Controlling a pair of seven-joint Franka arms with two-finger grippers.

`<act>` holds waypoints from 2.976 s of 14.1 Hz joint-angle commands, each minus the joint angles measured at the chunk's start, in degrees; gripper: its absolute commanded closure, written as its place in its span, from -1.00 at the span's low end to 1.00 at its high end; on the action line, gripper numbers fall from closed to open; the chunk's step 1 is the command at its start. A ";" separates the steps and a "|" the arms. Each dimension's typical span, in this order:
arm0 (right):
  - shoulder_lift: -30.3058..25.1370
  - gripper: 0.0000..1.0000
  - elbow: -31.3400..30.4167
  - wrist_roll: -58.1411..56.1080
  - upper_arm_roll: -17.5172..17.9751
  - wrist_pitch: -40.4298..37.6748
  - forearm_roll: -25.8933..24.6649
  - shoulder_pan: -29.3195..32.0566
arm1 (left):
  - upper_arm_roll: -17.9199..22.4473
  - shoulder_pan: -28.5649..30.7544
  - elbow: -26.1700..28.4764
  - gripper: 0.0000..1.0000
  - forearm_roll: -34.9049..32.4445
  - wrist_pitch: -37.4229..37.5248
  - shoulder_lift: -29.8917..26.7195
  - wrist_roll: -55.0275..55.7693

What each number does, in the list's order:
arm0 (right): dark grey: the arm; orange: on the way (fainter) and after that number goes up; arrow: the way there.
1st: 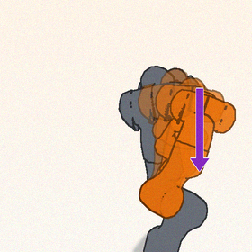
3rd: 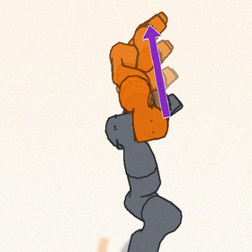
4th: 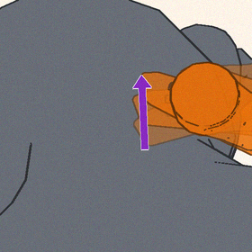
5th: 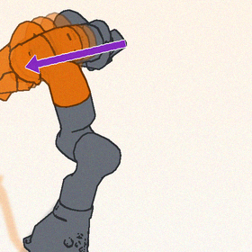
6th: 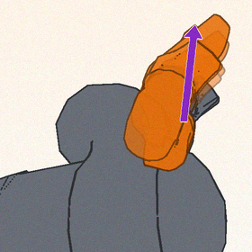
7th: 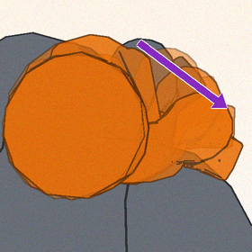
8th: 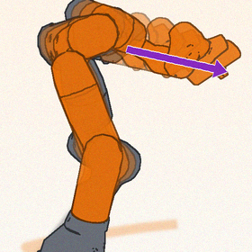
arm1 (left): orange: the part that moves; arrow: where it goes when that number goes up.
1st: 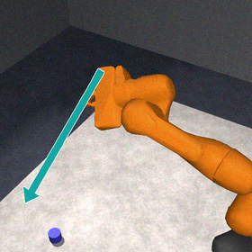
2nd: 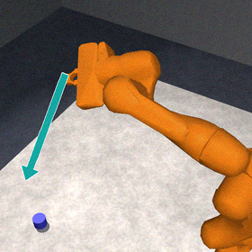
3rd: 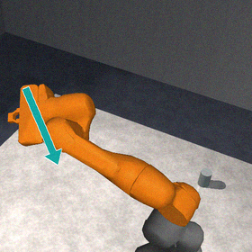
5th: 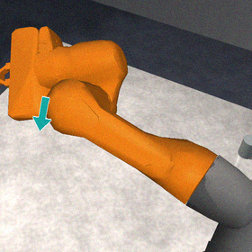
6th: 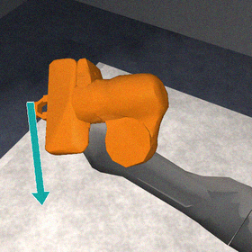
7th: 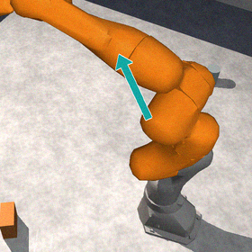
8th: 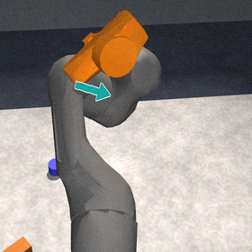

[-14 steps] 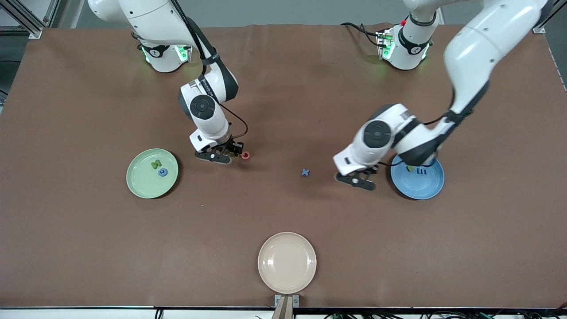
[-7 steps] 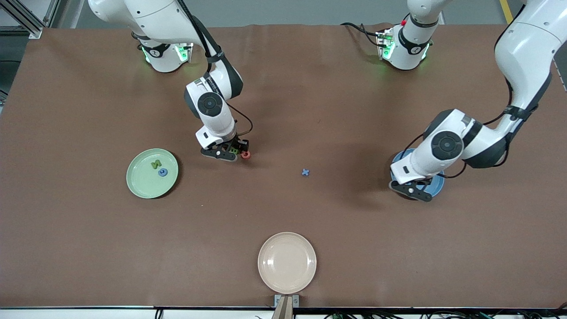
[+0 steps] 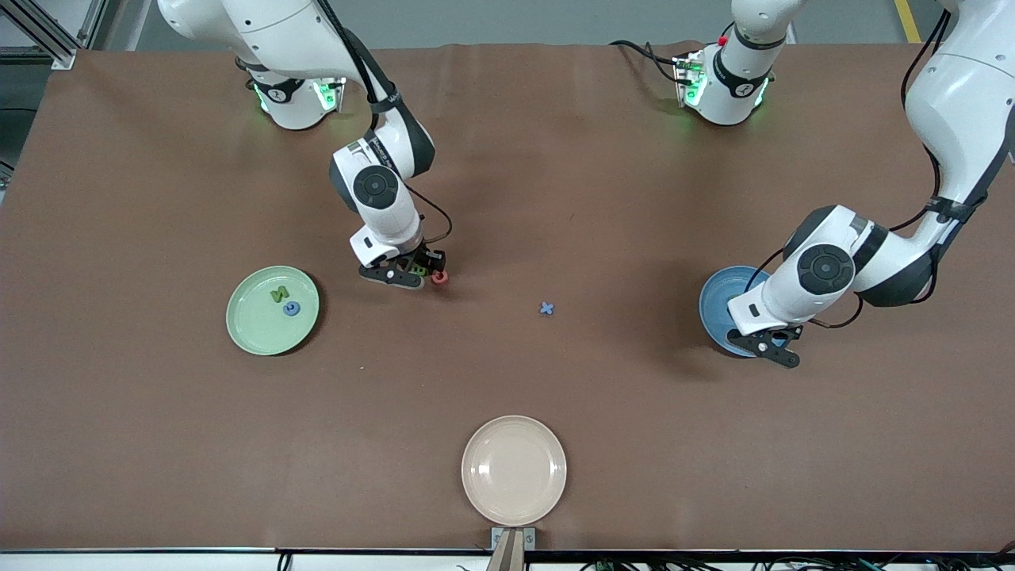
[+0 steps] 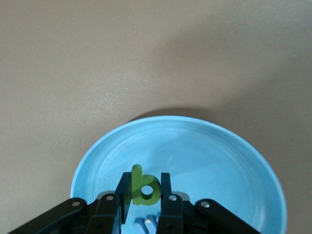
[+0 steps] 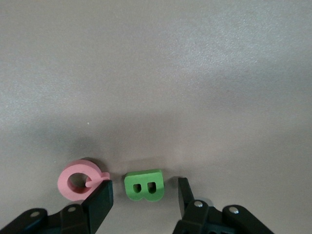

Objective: Sort upper and lower case letters into plates

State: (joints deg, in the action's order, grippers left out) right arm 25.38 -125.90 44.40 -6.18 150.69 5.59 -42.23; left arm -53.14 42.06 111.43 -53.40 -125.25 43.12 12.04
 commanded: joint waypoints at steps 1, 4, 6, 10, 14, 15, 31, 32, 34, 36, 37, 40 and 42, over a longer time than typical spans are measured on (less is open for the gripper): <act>0.55 -0.26 -0.57 0.34 -0.58 0.83 -0.49 0.13 | 1.29 0.04 0.28 0.84 -1.27 -2.01 0.29 -1.84; 0.64 -0.26 -1.01 0.25 -0.76 1.10 -0.58 0.40 | 2.51 0.04 0.37 0.83 -1.54 -3.15 0.38 -2.80; 0.64 -0.26 -1.19 0.16 -0.76 1.10 -1.01 0.74 | 2.61 0.04 0.37 0.70 -1.54 -3.24 0.47 -3.60; 0.55 0.00 -1.19 0.16 -0.76 1.01 -1.81 1.19 | 2.17 -0.13 0.28 -1.00 -1.36 -2.98 -0.23 -2.38; 0.46 0.94 -1.10 0.16 -0.76 0.31 -1.81 1.45 | -5.37 -0.22 -0.24 -1.00 1.00 5.43 -0.85 7.00; 0.29 0.98 -1.10 -0.10 -0.76 0.05 -1.81 2.15 | -7.22 -0.66 -0.24 -1.00 2.06 7.46 -0.85 10.60; -5.35 0.98 2.77 -52.99 -0.59 -8.84 -1.72 33.25 | 13.22 -50.20 -18.61 -1.00 16.91 3.37 2.75 43.33; -4.82 0.98 2.77 -54.41 -0.67 -7.79 -1.72 33.96 | 14.72 -51.80 -19.14 -1.00 17.88 1.35 2.93 43.51; -2.54 0.97 2.77 -56.69 -0.59 -4.46 -1.63 35.28 | 16.14 -53.13 -19.40 -1.00 19.20 -2.00 3.98 43.95; -0.77 0.97 2.77 -57.93 -0.59 -1.99 -1.63 36.16 | 16.23 -53.31 -19.84 -1.00 18.51 -4.02 5.30 43.60; -0.33 0.95 2.77 -58.20 -0.59 -1.89 -1.63 36.34 | 16.32 -53.31 -19.84 -1.00 18.24 -4.64 5.48 43.16; -0.15 -0.98 2.94 -58.29 -0.59 -1.98 -1.46 36.52 | 17.37 -53.31 -19.84 -0.82 17.63 -7.10 6.01 40.62; -0.24 -1.00 3.03 -57.85 -0.59 -2.50 -1.46 36.34 | 17.90 -53.83 -19.84 -0.64 17.36 -8.60 6.36 39.82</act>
State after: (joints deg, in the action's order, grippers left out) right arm 25.89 -122.70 -13.07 -7.78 148.59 4.45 -7.00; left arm -35.86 -10.83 92.80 -35.32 -132.73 48.63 53.00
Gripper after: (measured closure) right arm 0.493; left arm 0.088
